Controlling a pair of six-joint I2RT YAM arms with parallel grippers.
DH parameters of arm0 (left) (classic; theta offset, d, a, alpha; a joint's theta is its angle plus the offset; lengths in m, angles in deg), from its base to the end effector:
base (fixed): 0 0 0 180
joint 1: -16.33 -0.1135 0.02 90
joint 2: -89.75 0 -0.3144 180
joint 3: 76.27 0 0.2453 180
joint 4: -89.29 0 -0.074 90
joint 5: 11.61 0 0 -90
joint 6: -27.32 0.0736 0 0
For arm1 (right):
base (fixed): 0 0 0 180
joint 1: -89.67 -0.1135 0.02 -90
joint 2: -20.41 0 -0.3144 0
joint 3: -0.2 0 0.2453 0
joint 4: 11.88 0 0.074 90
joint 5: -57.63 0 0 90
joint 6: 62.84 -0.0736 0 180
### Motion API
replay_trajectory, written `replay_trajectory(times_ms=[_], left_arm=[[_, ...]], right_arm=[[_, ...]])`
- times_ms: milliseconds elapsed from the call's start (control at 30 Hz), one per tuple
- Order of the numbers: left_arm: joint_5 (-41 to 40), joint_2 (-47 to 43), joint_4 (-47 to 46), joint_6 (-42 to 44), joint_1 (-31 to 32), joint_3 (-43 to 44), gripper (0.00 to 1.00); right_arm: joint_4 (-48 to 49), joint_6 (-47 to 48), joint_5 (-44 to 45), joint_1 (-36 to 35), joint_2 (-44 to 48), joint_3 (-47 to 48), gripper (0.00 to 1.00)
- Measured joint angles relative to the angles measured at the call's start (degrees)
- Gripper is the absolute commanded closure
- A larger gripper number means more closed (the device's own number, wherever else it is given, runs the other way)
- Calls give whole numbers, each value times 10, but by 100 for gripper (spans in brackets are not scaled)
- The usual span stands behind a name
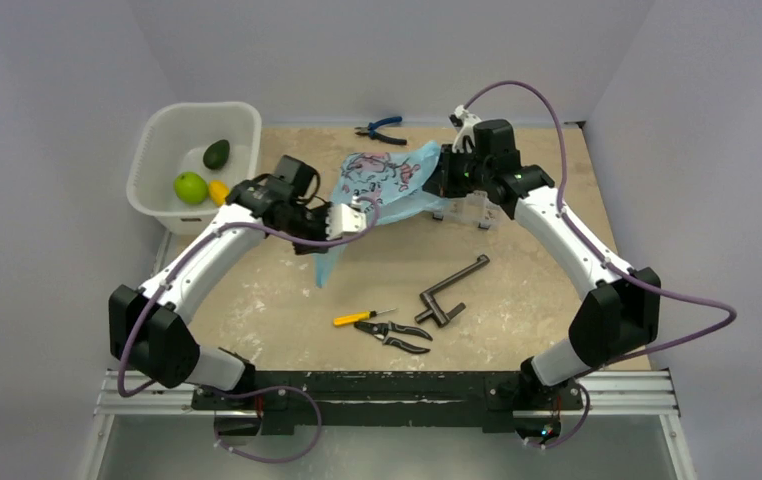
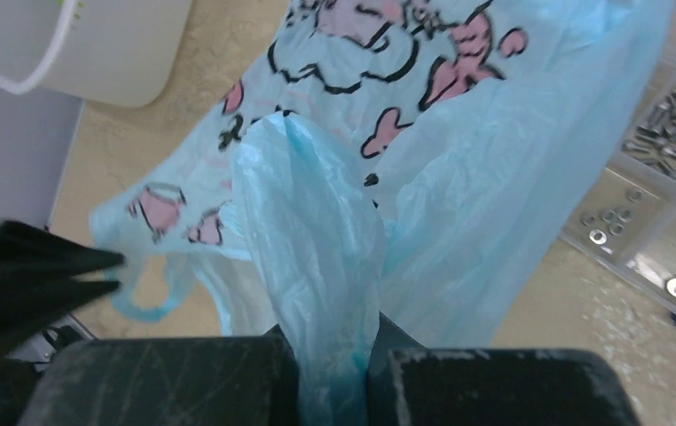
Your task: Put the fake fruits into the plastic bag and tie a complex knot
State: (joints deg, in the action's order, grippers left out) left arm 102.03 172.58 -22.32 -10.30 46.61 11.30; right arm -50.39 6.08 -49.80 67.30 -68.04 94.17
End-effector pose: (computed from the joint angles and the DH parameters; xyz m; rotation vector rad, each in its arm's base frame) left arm 0.2338 -0.1707 0.3190 1.8024 1.8577 -0.4150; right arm 0.3399 0.1637 0.3729 -0.2087 2.2066 0.7585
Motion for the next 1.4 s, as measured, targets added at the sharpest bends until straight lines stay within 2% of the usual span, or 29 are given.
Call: replay_trajectory(times_ms=[100,233,300,333,367,467,567,667,767,933,1133,1267,1400], left_arm=[[2,-28,25,37,-82,-3,79],[21,-29,49,54,-151,20,38],[45,-31,20,10,-170,29,13],[49,-40,-9,-30,-172,29,5],[46,-55,-45,-77,-164,28,2],[-5,-110,-145,-198,-76,28,0],[-78,-143,-221,-293,64,31,0],[-168,-133,-267,-360,135,29,0],[-255,-95,-303,-401,148,9,0],[-327,-29,-308,-440,148,-21,0],[-328,-61,-332,-469,150,-72,0],[-336,-75,-346,-486,161,-62,0],[-380,-44,-354,-489,177,-37,0]], right_arm=[[-12,34,-12,20,31,-32,100],[-21,57,-58,30,57,-47,100],[-14,55,-72,30,59,-47,100],[-11,51,-78,29,60,-47,100],[-6,43,-81,29,59,-47,100],[4,21,-85,29,59,-47,100],[19,0,-85,29,59,-47,100],[28,-16,-86,29,59,-47,100],[30,-26,-86,29,59,-47,100],[30,-35,-86,29,59,-47,100],[35,-39,-86,29,59,-47,100],[44,-43,-86,29,59,-47,100],[52,-47,-86,29,59,-47,100]])
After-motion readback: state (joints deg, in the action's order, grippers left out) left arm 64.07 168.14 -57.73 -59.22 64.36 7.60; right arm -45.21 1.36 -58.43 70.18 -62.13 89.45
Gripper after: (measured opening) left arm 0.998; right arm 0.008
